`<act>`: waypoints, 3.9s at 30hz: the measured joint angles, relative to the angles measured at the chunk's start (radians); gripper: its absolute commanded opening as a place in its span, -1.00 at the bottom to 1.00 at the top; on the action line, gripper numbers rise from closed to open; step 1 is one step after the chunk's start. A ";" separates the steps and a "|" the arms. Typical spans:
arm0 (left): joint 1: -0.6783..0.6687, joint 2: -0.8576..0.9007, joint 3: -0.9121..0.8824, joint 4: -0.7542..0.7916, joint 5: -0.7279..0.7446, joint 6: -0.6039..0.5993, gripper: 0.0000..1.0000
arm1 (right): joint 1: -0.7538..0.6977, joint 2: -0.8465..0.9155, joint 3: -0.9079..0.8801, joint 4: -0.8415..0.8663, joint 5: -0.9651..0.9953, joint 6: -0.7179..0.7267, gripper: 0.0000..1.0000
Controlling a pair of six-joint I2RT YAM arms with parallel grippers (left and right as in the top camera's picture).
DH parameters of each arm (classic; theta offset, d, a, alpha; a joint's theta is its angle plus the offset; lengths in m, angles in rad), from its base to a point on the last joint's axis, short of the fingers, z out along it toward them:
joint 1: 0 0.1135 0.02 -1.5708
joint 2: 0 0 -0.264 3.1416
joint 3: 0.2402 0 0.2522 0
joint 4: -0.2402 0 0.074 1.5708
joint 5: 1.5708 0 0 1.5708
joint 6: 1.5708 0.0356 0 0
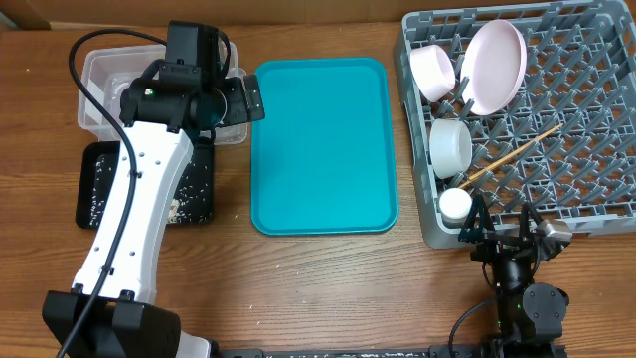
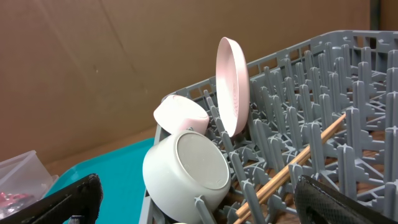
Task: Sort waste into correct bins and load items into the dishwasher
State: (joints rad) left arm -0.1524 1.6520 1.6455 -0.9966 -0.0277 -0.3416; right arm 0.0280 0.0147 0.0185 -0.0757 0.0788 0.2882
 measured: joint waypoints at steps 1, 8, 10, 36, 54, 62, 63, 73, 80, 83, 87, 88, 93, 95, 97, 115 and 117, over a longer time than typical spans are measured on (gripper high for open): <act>0.000 0.000 0.000 0.000 0.000 0.000 0.99 | 0.000 0.000 0.000 0.000 0.000 0.000 1.00; 0.000 0.000 0.000 0.000 0.000 0.000 1.00 | 0.000 0.000 0.000 0.000 0.000 0.000 1.00; 0.000 0.000 0.000 0.000 0.000 0.000 0.99 | 0.000 0.000 0.000 0.000 0.000 0.000 1.00; 0.095 -0.690 -0.932 0.828 0.009 0.139 0.99 | 0.000 0.000 0.000 -0.001 0.001 0.000 1.00; 0.134 -1.489 -1.569 0.857 0.005 0.140 0.99 | 0.000 0.000 0.000 -0.001 0.003 0.000 1.00; 0.134 -1.625 -1.621 0.898 0.005 0.140 1.00 | 0.000 0.000 0.000 -0.001 0.004 -0.001 1.00; 0.134 -1.632 -1.621 0.903 0.005 0.140 1.00 | 0.000 0.000 0.000 -0.001 0.004 0.000 1.00; 0.134 -1.636 -1.625 0.908 0.005 0.140 1.00 | 0.000 0.000 0.000 0.000 0.004 0.000 1.00; 0.134 -1.636 -1.626 0.908 0.005 0.140 0.99 | 0.000 0.000 0.000 -0.001 0.004 -0.001 1.00; 0.134 -1.636 -1.626 0.908 0.005 0.140 1.00 | 0.000 0.000 0.000 -0.001 0.004 0.000 1.00; 0.134 -1.636 -1.626 0.908 0.005 0.140 0.99 | 0.000 0.000 0.000 0.000 0.004 0.000 1.00; 0.134 -1.636 -1.626 0.908 0.005 0.140 1.00 | 0.000 0.000 0.000 -0.001 0.004 -0.001 1.00; 0.134 -1.636 -1.626 0.908 0.005 0.140 0.99 | 0.000 0.000 0.000 0.000 0.004 -0.001 1.00; 0.134 -1.636 -1.626 0.908 0.005 0.140 1.00 | 0.000 0.000 0.000 -0.001 0.004 0.000 1.00; 0.134 -1.636 -1.626 0.908 0.005 0.140 1.00 | 0.000 0.000 0.000 -0.001 0.003 0.000 1.00; 0.134 -1.636 -1.626 0.908 0.005 0.140 0.99 | 0.000 0.000 0.000 -0.001 0.004 0.000 1.00; 0.134 -1.636 -1.626 0.908 0.005 0.140 0.99 | 0.000 0.000 0.000 -0.001 0.004 -0.001 1.00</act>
State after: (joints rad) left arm -0.0189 0.0158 0.0193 -0.0887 -0.0227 -0.2012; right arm 0.0277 0.0147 0.0185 -0.0765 0.0826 0.2874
